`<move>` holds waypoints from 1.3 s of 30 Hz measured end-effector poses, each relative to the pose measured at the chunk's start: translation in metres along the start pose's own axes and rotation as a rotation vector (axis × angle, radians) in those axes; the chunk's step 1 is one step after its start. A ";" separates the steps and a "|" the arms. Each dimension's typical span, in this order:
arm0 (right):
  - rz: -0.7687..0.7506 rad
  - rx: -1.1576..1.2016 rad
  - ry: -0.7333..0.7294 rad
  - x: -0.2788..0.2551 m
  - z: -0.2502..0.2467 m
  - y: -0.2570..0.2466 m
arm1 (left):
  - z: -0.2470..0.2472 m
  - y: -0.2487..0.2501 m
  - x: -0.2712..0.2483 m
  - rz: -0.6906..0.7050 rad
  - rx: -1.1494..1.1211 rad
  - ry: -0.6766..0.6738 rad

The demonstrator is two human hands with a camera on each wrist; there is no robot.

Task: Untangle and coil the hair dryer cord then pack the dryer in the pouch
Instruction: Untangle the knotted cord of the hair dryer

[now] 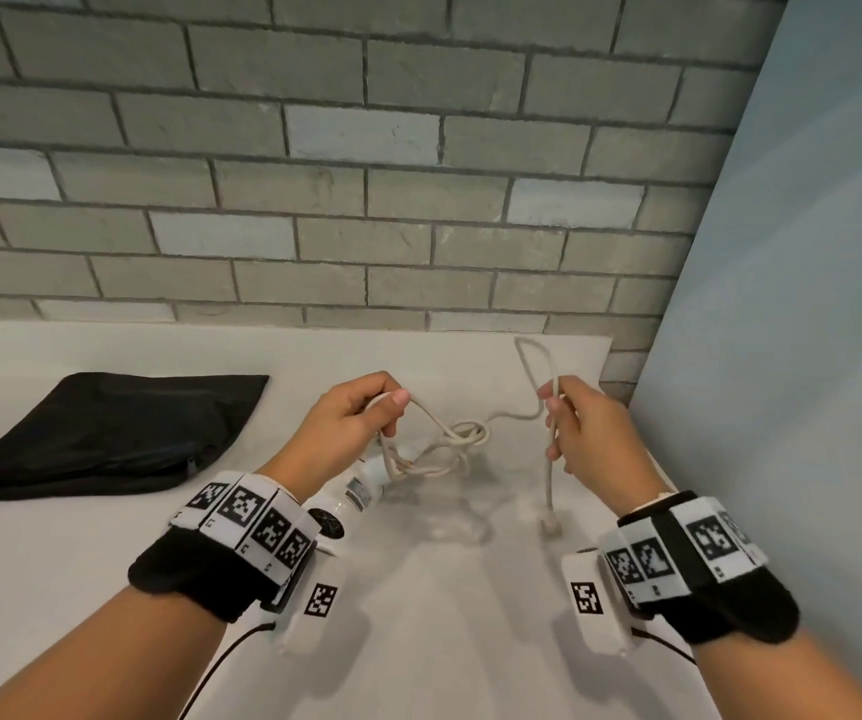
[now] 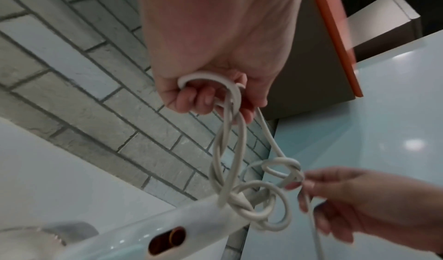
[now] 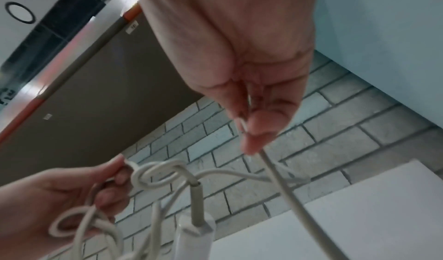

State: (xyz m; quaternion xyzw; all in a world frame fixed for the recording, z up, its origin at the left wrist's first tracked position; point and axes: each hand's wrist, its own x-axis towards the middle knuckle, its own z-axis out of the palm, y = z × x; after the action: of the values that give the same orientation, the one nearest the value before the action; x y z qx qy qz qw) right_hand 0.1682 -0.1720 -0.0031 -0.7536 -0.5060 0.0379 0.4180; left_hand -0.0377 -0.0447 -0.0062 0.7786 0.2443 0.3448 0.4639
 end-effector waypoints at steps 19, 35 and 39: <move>-0.012 0.211 -0.350 -0.013 0.039 -0.019 | -0.003 0.044 0.009 0.115 0.162 0.260; -0.170 0.075 -0.347 -0.002 0.026 -0.006 | 0.003 0.019 0.003 -0.235 -0.409 -0.392; -0.229 0.005 -0.208 0.001 0.016 -0.005 | 0.005 0.021 0.000 -0.300 -0.536 -0.442</move>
State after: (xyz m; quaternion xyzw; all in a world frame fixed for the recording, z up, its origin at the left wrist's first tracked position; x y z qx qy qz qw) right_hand 0.1579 -0.1612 -0.0096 -0.6820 -0.6290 0.0691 0.3667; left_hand -0.0323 -0.0572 0.0110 0.6409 0.1506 0.1482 0.7380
